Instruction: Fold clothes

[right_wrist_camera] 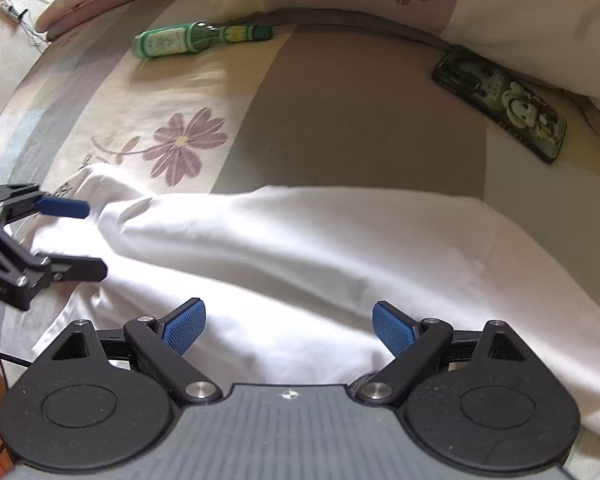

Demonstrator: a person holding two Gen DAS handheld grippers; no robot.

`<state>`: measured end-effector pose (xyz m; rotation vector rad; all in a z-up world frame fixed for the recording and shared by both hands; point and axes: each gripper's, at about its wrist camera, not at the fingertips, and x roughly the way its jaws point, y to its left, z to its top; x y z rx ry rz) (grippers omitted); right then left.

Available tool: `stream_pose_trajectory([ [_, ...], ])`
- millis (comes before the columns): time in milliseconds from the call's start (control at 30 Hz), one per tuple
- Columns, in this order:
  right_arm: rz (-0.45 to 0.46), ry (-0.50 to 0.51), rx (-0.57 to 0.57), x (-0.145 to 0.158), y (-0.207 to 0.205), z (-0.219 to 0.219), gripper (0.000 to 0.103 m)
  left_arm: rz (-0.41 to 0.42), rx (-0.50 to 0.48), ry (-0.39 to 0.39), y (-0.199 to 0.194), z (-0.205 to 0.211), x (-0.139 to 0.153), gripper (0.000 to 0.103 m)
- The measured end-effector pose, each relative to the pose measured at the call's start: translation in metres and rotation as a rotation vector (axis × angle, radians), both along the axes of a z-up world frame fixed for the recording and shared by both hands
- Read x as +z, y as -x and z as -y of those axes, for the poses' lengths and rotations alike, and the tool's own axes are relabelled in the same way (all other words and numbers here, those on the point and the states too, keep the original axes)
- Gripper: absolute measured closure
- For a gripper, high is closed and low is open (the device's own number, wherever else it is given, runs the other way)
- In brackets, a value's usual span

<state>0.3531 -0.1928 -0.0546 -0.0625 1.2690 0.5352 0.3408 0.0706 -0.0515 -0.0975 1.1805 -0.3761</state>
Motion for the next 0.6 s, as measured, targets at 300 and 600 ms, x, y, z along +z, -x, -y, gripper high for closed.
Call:
stream_pose_trajectory([
  [300, -0.140, -0.079, -0.030, -0.015, 0.089, 0.024, 0.009, -0.139, 0.001, -0.042, 0.086, -0.006, -0.003, 0.002],
  [600, -0.204, -0.115, -0.082, -0.029, 0.115, 0.039, 0.009, -0.152, 0.049, -0.075, 0.105, -0.002, -0.017, 0.002],
])
